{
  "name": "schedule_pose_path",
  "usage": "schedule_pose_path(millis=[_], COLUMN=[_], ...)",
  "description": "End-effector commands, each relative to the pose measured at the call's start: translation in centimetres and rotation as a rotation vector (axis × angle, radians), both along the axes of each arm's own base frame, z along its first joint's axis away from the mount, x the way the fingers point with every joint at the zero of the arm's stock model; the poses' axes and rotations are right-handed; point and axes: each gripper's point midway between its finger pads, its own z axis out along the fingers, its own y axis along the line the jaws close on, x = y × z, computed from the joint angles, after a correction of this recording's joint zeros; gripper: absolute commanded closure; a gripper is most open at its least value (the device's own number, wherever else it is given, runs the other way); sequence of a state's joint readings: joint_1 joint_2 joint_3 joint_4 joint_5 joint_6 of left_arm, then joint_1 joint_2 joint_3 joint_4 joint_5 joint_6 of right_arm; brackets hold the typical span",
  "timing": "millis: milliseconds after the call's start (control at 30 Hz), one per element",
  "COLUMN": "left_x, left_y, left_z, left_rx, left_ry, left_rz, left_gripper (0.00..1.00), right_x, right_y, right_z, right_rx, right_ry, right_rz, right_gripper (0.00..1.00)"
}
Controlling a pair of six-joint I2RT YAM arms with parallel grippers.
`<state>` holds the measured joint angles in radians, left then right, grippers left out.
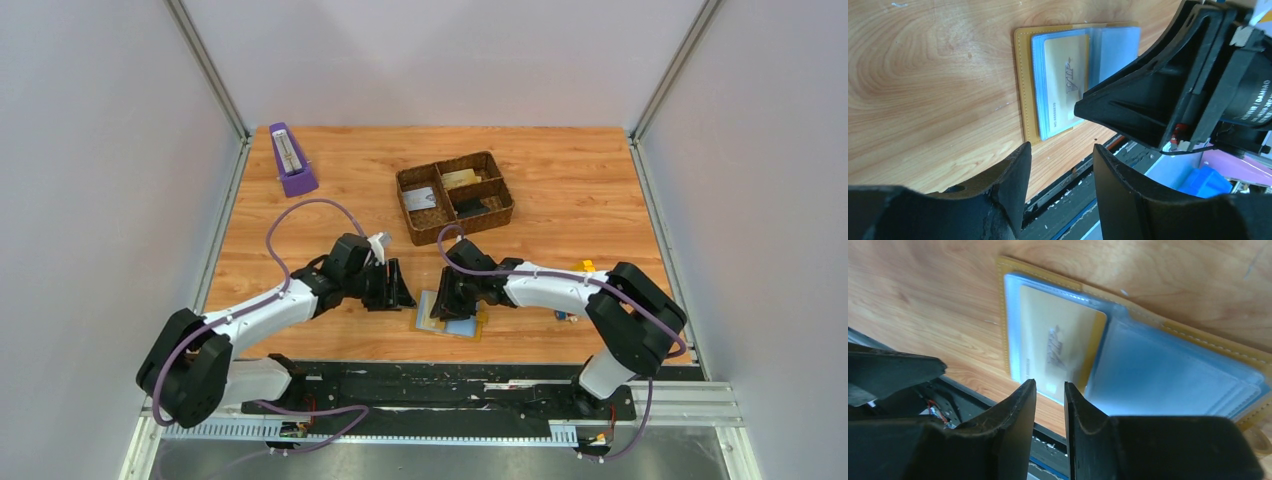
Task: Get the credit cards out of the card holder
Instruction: Remove the credit card from the card holder.
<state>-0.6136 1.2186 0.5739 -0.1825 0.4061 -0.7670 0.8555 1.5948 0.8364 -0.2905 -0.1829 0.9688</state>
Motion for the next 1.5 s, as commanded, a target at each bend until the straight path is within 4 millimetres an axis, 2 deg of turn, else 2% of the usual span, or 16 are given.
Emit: schedule_pose_path(millis=[0,300,567,900,1033,1200,1267,1467], left_x=[0.2,0.2,0.0,0.0,0.2,0.3,0.3,0.2], left_y=[-0.9,-1.4,-2.1,-3.3,-4.1,-4.6,-4.7,-4.3], left_z=[0.3,0.2,-0.3,-0.3,0.0,-1.3,-2.0,-4.0], left_rx=[-0.047,-0.070,-0.104,-0.163,-0.214,-0.230,-0.230,-0.179], left_ry=[-0.005,0.003,0.032,0.037,0.030,0.063,0.079,0.094], left_rz=[-0.015,-0.035,-0.054,-0.101,-0.121,-0.129,-0.129,-0.126], left_gripper=[0.44,0.46,0.46,0.48,0.55,0.80,0.86,0.94], right_x=[0.2,0.0,0.0,0.5,0.4,0.5,0.6,0.5], right_y=[-0.2,-1.6,-1.4,-2.2,-2.4,-2.6,-2.6,-2.7], right_z=[-0.6,-0.7,0.2,0.1,-0.3,-0.3,-0.2,0.1], right_rx=[-0.023,-0.111,-0.104,-0.140,-0.154,-0.159,-0.157,-0.151], right_ry=[-0.021,-0.071,-0.100,-0.130,-0.125,-0.134,-0.138,-0.145], right_rz=[-0.033,-0.034,-0.024,-0.049,-0.052,-0.052,-0.055,-0.055], right_gripper=[0.72,0.72,0.72,0.72,0.73,0.73,0.73,0.73])
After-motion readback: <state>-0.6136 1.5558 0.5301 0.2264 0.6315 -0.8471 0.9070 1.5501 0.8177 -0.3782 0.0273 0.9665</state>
